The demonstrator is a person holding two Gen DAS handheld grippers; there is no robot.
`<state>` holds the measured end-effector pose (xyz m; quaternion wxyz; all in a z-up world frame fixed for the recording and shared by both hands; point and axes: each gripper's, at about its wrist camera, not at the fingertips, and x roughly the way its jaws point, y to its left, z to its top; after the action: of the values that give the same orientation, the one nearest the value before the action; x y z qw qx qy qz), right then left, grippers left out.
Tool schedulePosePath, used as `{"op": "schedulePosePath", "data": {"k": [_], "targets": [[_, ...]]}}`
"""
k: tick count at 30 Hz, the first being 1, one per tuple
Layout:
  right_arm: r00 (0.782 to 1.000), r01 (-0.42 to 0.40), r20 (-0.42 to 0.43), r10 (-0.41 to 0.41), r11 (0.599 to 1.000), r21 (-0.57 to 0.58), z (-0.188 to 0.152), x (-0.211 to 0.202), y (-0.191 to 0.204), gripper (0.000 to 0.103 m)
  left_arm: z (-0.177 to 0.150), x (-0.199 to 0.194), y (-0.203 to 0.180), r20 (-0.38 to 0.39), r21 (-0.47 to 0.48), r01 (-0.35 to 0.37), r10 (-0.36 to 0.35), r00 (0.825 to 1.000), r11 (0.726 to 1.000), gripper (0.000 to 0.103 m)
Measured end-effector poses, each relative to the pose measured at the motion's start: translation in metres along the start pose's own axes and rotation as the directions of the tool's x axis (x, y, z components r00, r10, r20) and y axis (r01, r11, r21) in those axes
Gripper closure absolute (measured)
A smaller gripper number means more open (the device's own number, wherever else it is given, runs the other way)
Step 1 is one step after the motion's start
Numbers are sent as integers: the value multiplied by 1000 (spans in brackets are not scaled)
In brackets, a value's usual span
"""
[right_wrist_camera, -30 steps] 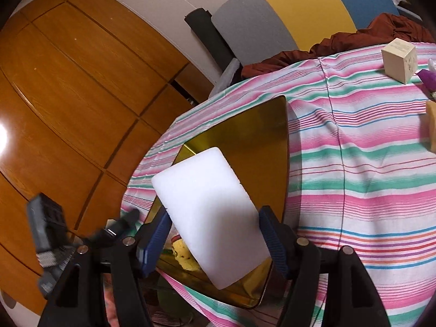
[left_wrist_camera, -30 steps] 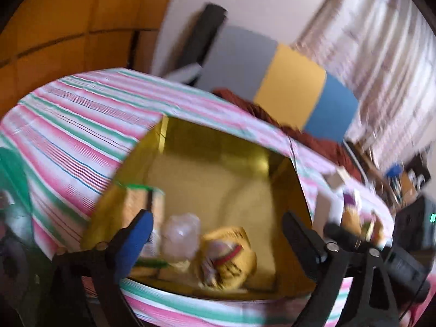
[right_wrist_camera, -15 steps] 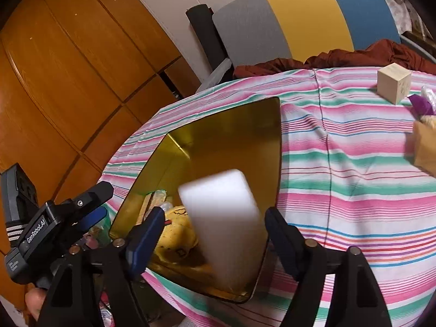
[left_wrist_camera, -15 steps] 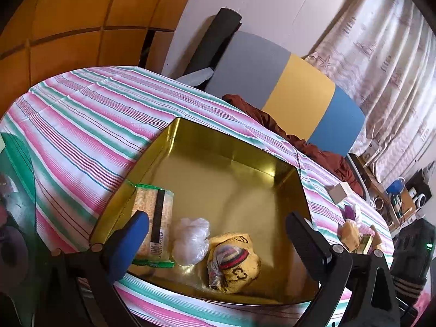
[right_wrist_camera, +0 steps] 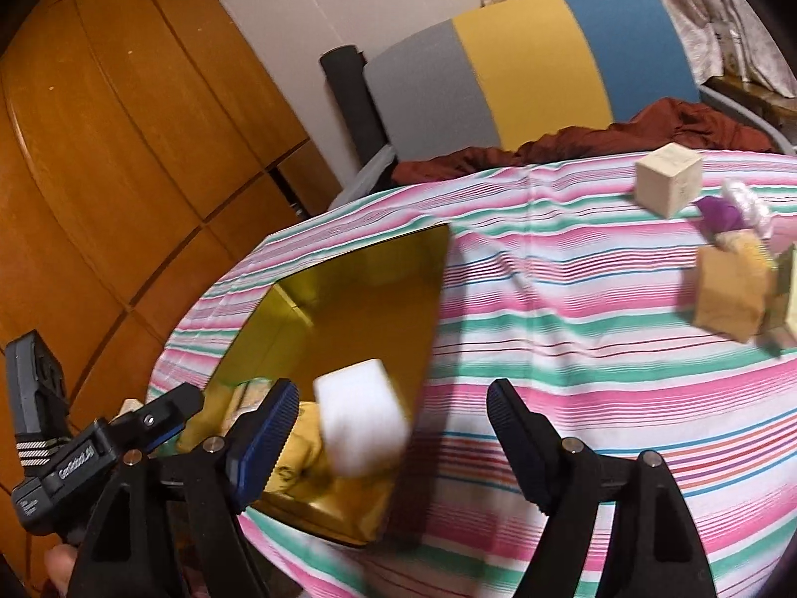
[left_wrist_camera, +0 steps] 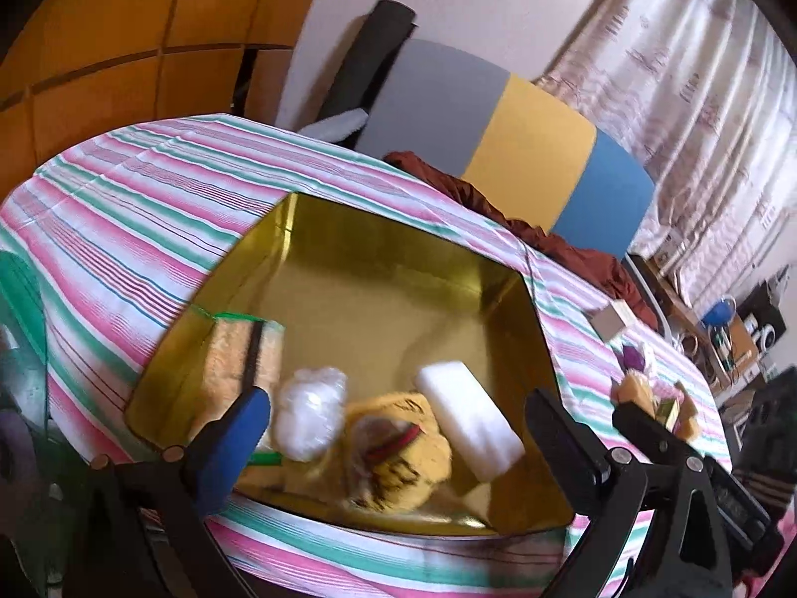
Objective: Organize objects
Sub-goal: 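Drop the hat into the gold tray with the left tool while the right tool drops the foam block, then grasp the green-white medicine box with the right tool while the left tool grasps a yellow sponge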
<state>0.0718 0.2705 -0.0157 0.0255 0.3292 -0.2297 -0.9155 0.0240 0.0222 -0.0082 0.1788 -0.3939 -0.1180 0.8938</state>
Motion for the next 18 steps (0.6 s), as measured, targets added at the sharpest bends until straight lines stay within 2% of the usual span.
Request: {"op": "schedulePosePath", "data": {"k": [4,6,10,14,18], "targets": [[996,94,-5,-94,995,13,-5,-5,-22,24,-9,4,-17,-18,39,13,-12,1000,999,0],[987,158,-15,-157,986,44,-10,-7,-37,24,-16,5,-27,-28,51,28,-27,999,998,0],[974,225,4,-228,965,137,-23,-22,-75,24,-31,11,-53,-75,98,73,-66,995,993,0],[949,297,29,-313,922,249,-33,-42,-119,24,-43,11,-81,-104,149,127,-112,988,981,0],[919,348,46,-391,863,366,-23,-59,-168,27,-52,10,-105,-130,183,172,-150,980,968,0]]}}
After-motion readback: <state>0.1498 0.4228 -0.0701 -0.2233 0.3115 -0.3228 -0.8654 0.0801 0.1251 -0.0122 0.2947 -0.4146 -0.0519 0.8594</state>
